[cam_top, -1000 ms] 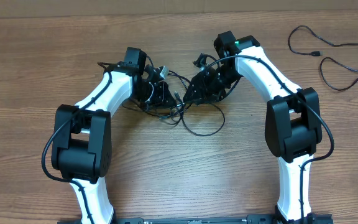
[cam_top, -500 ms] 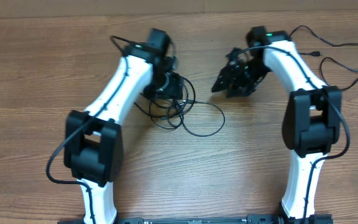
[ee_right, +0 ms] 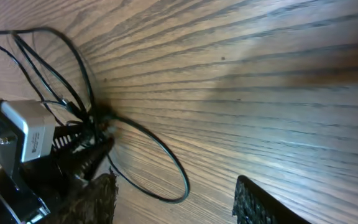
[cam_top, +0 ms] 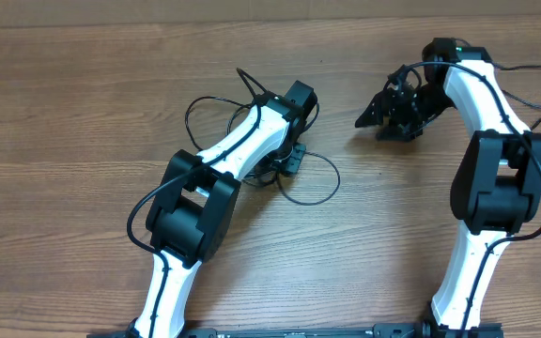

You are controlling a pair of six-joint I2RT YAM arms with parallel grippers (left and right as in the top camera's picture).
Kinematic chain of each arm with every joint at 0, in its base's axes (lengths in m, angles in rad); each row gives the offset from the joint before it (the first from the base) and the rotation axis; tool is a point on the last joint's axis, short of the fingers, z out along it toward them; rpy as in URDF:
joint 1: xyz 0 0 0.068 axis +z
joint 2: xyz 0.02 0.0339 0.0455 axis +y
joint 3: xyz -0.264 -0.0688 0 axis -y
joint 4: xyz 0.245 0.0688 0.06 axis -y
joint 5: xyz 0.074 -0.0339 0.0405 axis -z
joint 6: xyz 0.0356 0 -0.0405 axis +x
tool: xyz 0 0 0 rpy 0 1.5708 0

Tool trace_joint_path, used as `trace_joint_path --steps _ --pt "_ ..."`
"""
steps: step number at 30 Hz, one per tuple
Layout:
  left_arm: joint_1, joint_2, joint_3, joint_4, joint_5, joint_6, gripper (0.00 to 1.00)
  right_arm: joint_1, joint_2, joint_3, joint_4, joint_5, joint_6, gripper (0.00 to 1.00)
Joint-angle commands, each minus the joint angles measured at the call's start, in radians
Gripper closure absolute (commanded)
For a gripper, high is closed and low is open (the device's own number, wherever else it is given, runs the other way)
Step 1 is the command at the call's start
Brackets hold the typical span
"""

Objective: Untangle cables

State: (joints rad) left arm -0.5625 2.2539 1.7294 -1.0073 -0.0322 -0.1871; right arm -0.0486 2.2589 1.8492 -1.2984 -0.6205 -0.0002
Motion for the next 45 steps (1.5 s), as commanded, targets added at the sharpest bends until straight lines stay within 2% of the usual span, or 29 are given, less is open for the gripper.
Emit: trace_joint_path --steps 1,5,8,9,11,13,16,17,20,21,23,24,25,27,33,37,41,43,45 --pt "0.001 0.021 0.035 -0.007 -0.017 -0.008 0.87 0.025 -0.018 -0.005 0.004 -0.001 0.0 0.39" --pt "0.007 0.021 0.11 -0.078 0.098 0.033 0.92 0.036 -0.018 -0.005 0.001 -0.002 -0.001 0.4" --pt "0.04 0.021 0.187 -0.135 0.32 0.138 0.93 0.045 -0.018 -0.005 -0.03 -0.059 -0.047 0.36" --pt "0.071 0.021 0.204 -0.153 0.508 0.219 0.93 0.048 -0.018 -0.005 -0.047 -0.119 -0.089 0.36" --pt "0.13 0.021 0.205 -0.171 0.791 0.338 0.93 0.05 -0.018 -0.005 -0.063 -0.185 -0.115 0.36" --pt "0.179 0.022 0.204 -0.184 0.958 0.417 0.92 0.05 -0.018 -0.005 -0.066 -0.209 -0.115 0.36" --pt "0.295 0.022 0.203 -0.185 1.184 0.47 0.92 0.05 -0.018 -0.005 -0.094 -0.408 -0.221 0.37" --pt "0.353 0.022 0.203 -0.195 1.342 0.527 0.94 0.054 -0.018 -0.006 -0.101 -0.506 -0.244 0.38" --pt "0.406 0.022 0.203 -0.195 1.561 0.608 0.93 0.076 -0.018 -0.006 -0.096 -0.566 -0.245 0.37" --pt "0.417 0.022 0.203 -0.189 1.578 0.609 0.86 0.088 -0.018 -0.006 -0.089 -0.565 -0.245 0.37" --pt "0.436 0.022 0.203 -0.196 1.427 0.591 0.64 0.109 -0.018 -0.006 -0.068 -0.541 -0.245 0.37" --pt "0.436 0.022 0.203 -0.206 1.34 0.572 0.63 0.118 -0.018 -0.006 -0.066 -0.541 -0.245 0.36" --pt "0.435 0.022 0.203 -0.213 1.3 0.567 0.66 0.123 -0.018 -0.006 -0.061 -0.541 -0.244 0.36" --pt "0.429 0.022 0.203 -0.216 1.273 0.568 0.96 0.145 -0.018 -0.006 -0.037 -0.541 -0.244 0.36" --pt "0.44 0.022 0.203 -0.169 1.301 0.562 0.96 0.18 -0.018 -0.006 -0.029 -0.54 -0.243 0.37" --pt "0.438 0.022 0.203 -0.167 1.014 0.383 0.96 0.183 -0.018 -0.01 -0.016 -0.541 -0.236 0.44" --pt "0.445 0.022 0.203 -0.17 0.681 0.125 0.96 0.196 -0.018 -0.011 -0.016 -0.54 -0.236 0.48" --pt "0.457 0.022 0.203 -0.171 0.672 0.113 0.96 0.206 -0.018 -0.013 -0.016 -0.539 -0.236 0.48" --pt "0.473 0.022 0.203 -0.17 0.753 0.116 0.96 0.23 -0.018 -0.014 -0.015 -0.503 -0.232 0.48"
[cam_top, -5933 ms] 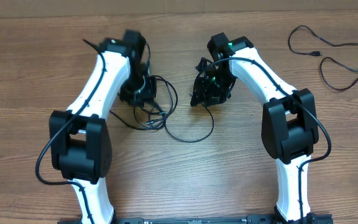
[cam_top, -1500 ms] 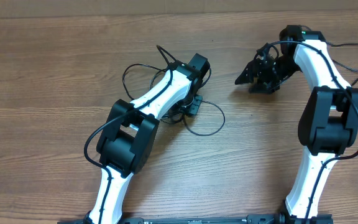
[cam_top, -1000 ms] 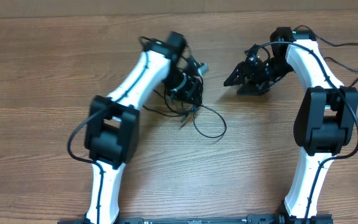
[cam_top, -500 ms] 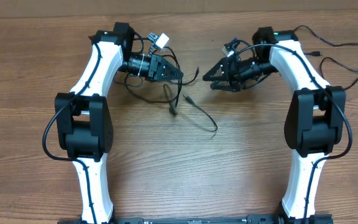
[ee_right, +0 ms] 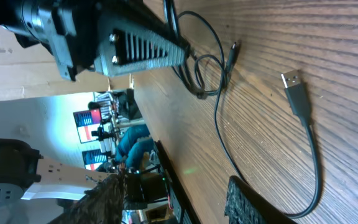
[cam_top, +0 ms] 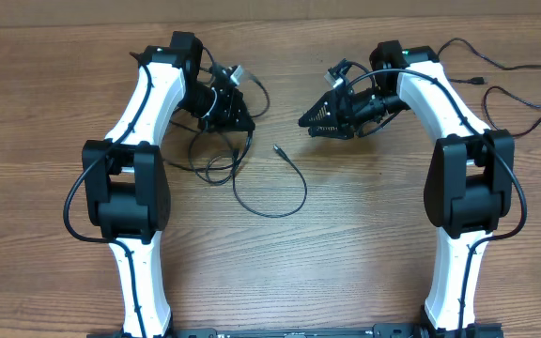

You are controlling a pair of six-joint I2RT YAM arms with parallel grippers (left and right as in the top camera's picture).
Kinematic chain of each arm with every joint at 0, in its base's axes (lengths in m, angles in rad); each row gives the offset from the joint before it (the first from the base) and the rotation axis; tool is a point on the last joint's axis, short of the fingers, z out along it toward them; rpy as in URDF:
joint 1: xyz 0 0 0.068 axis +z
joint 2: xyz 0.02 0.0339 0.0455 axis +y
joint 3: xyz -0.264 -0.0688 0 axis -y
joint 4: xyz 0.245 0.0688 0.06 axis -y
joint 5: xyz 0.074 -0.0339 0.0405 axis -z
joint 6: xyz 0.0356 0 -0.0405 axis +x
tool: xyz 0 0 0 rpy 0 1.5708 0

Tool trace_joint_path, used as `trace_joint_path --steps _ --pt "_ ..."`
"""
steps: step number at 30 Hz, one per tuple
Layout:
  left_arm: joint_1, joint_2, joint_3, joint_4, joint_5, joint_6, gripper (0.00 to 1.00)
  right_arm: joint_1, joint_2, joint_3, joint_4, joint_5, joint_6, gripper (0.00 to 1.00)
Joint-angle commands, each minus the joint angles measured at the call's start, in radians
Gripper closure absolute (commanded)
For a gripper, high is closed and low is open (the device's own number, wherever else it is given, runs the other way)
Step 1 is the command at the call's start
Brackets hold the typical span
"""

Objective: Untangle cables

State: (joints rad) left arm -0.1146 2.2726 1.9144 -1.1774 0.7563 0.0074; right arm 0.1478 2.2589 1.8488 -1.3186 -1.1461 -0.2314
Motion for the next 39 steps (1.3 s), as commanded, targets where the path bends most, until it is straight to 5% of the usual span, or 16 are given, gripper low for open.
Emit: trace_joint_path --steps 1,8,17,18,23,27,32,35,39 --pt "0.032 0.003 0.018 0.001 -0.01 -0.079 0.96 0.043 -0.018 -0.015 0.009 0.036 -0.001 0.48" --pt "0.074 0.003 0.018 0.0 -0.082 -0.151 0.94 0.181 -0.018 -0.015 0.148 0.287 0.208 0.48" --pt "0.084 0.003 0.018 -0.038 -0.251 -0.194 0.57 0.311 -0.018 -0.015 0.246 0.546 0.292 0.38" --pt "0.087 0.003 0.018 -0.039 -0.25 -0.2 0.52 0.309 -0.018 -0.015 0.245 0.581 0.292 0.27" --pt "0.133 0.002 0.035 -0.054 -0.21 -0.203 0.5 0.263 -0.018 -0.015 0.244 0.631 0.292 0.0" --pt "0.184 0.001 0.111 -0.086 -0.075 -0.203 0.5 0.232 -0.018 -0.015 0.245 0.631 0.291 0.0" --pt "0.211 0.001 0.156 -0.135 -0.269 -0.335 0.38 0.227 -0.018 -0.015 0.245 0.631 0.291 0.0" --pt "0.196 0.001 0.153 -0.195 -0.354 -0.338 0.53 0.227 -0.018 -0.015 0.245 0.631 0.291 0.0" --pt "0.126 0.001 0.149 -0.324 -0.517 -0.246 0.56 0.227 -0.018 -0.015 0.245 0.631 0.291 0.0"
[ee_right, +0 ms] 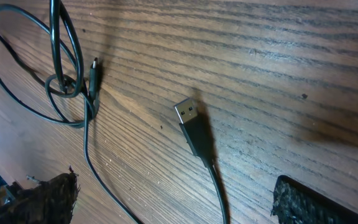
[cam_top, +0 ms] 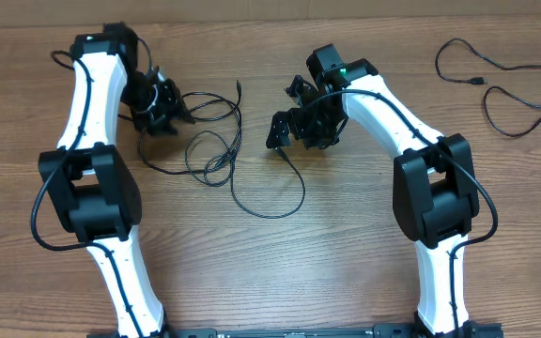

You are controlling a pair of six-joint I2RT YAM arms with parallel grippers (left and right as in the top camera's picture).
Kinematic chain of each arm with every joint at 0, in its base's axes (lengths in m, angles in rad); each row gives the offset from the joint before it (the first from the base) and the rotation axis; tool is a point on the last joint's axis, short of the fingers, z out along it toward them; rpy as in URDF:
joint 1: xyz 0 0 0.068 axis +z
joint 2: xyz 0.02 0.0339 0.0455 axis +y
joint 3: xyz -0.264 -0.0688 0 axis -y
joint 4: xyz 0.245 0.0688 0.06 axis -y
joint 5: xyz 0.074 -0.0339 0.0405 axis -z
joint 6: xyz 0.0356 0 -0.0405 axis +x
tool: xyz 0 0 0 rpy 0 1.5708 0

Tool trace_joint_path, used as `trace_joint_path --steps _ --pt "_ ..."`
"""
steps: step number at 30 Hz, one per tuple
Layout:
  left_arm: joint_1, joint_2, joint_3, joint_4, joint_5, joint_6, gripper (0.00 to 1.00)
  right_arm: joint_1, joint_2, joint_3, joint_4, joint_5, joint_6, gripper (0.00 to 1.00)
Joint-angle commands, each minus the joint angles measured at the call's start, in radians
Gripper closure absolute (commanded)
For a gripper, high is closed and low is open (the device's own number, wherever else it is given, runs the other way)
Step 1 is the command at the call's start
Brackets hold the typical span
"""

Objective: Untangle cables

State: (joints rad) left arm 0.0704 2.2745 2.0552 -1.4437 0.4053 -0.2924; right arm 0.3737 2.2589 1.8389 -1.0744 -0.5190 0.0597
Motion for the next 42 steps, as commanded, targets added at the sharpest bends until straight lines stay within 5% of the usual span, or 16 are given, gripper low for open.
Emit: trace_joint_path --steps 1,6,19,30,37,42 --pt "-0.08 -0.001 0.008 -0.081 -0.211 0.057 0.57 0.002 -0.018 -0.005 0.001 0.004 0.0 0.0" --pt "-0.181 -0.001 0.008 -0.132 -0.366 0.053 0.56 0.002 -0.018 -0.005 0.001 0.003 0.0 0.0" --pt "-0.246 -0.001 -0.048 -0.155 -0.409 0.029 0.67 0.002 -0.018 -0.005 0.001 0.004 0.0 0.0" --pt "-0.253 0.003 -0.109 0.076 -0.414 -0.076 0.57 0.002 -0.018 -0.005 0.065 0.003 0.0 0.0" --pt "-0.262 0.005 -0.199 0.267 -0.407 -0.067 0.64 0.002 -0.018 -0.005 0.044 -0.069 0.001 0.0" --pt "-0.263 0.005 -0.242 0.307 -0.254 -0.013 0.81 0.001 -0.018 -0.005 -0.027 -0.069 0.0 0.0"
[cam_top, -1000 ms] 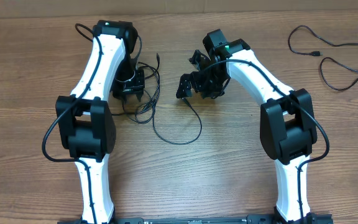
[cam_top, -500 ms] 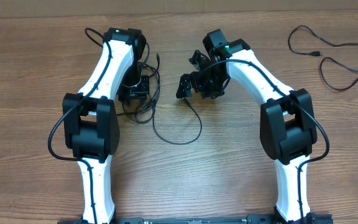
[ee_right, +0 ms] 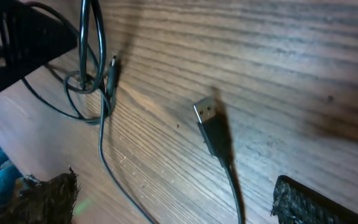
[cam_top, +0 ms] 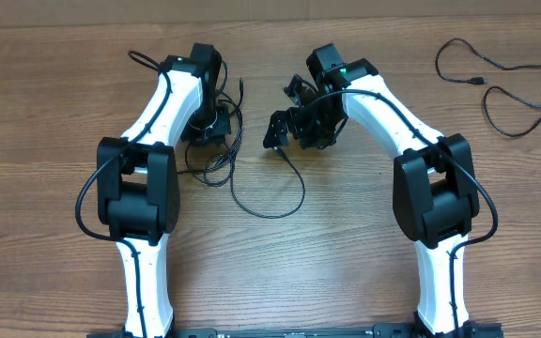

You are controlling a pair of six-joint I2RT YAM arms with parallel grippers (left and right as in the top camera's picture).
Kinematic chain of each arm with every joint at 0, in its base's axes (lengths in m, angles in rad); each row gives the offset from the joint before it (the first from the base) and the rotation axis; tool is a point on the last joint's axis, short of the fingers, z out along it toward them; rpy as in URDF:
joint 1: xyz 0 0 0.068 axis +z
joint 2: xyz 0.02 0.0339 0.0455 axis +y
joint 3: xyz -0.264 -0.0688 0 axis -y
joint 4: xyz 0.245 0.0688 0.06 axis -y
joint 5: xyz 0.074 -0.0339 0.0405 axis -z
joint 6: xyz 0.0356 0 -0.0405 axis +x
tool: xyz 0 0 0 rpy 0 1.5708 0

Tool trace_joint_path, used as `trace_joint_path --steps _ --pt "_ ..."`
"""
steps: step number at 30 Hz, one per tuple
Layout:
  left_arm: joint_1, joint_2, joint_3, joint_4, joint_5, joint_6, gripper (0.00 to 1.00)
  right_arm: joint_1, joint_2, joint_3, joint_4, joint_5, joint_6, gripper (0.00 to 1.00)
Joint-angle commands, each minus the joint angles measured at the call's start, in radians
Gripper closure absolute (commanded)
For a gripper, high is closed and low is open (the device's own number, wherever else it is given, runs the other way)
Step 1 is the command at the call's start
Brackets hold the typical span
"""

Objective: Untangle cables

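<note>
A tangle of thin black cables lies on the wooden table, with one long loop trailing toward the front. My left gripper sits on top of the tangle; its jaws are hidden there. In the right wrist view it is a dark blurred shape beside the knotted strands. My right gripper hangs open just above the table. The cable's USB plug lies between and ahead of its fingers.
A separate black cable lies loose at the table's far right corner. The bare wooden table stretches toward the front edge, where both arm bases stand.
My left gripper has moved from the far left to the right, and is now on the tangle. The right gripper has stayed open over the USB plug.
First my left gripper was on the tangle at mid-table, the right one open beside it. Then both were farther left, the USB end lying free between them. Then the left was far left and the right over the plug. Now the left is on the tangle again.
</note>
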State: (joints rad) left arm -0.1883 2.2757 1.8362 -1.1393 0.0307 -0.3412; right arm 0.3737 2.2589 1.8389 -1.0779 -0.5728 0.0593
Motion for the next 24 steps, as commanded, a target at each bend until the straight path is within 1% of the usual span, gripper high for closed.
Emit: trace_joint_path --steps 1,3,4,6,7,9,13,15,16,17,18,19,21,24 --pt "-0.005 0.004 -0.023 -0.005 0.175 0.065 0.82 0.001 -0.018 -0.005 -0.047 -0.015 0.001 0.0" --pt "-0.007 0.004 -0.023 -0.023 0.276 0.116 0.84 0.001 -0.018 -0.005 -0.068 -0.012 0.001 0.0" --pt "-0.009 0.004 -0.023 -0.043 0.36 0.163 0.83 0.0 -0.018 -0.005 -0.063 -0.013 0.001 0.0" --pt "-0.013 0.004 -0.023 -0.069 0.437 0.217 0.83 -0.007 -0.018 -0.005 -0.065 -0.012 0.01 0.0" --pt "-0.015 0.004 -0.023 -0.091 0.476 0.256 0.83 -0.017 -0.018 -0.005 -0.065 -0.012 0.038 0.0" --pt "-0.015 0.004 -0.023 -0.128 0.525 0.325 0.82 -0.054 -0.018 -0.005 -0.061 -0.024 0.107 0.0" --pt "-0.016 0.004 -0.021 -0.16 0.571 0.386 0.8 -0.143 -0.018 -0.005 -0.078 -0.161 0.107 0.0" --pt "-0.015 0.003 0.002 -0.166 0.52 0.392 0.81 -0.183 -0.018 -0.005 -0.099 -0.192 0.09 0.0" --pt "-0.011 0.003 0.041 -0.171 0.475 0.366 0.79 -0.202 -0.018 -0.005 -0.109 -0.189 0.09 0.0" --pt "-0.01 0.003 0.076 -0.176 0.444 0.335 0.76 -0.211 -0.018 -0.005 -0.113 -0.188 0.09 0.0" --pt "-0.014 0.003 0.105 -0.182 0.424 0.308 0.7 -0.214 -0.018 -0.005 -0.114 -0.188 0.09 0.0" --pt "-0.026 0.003 0.117 -0.185 0.41 0.298 0.67 -0.214 -0.018 -0.005 -0.114 -0.188 0.09 0.0" --pt "-0.063 0.003 0.119 -0.184 0.34 0.273 0.66 -0.211 -0.018 -0.005 -0.113 -0.188 0.09 0.0" --pt "-0.114 0.002 0.13 -0.157 0.117 0.148 0.65 -0.203 -0.018 -0.005 -0.11 -0.163 0.09 0.0"
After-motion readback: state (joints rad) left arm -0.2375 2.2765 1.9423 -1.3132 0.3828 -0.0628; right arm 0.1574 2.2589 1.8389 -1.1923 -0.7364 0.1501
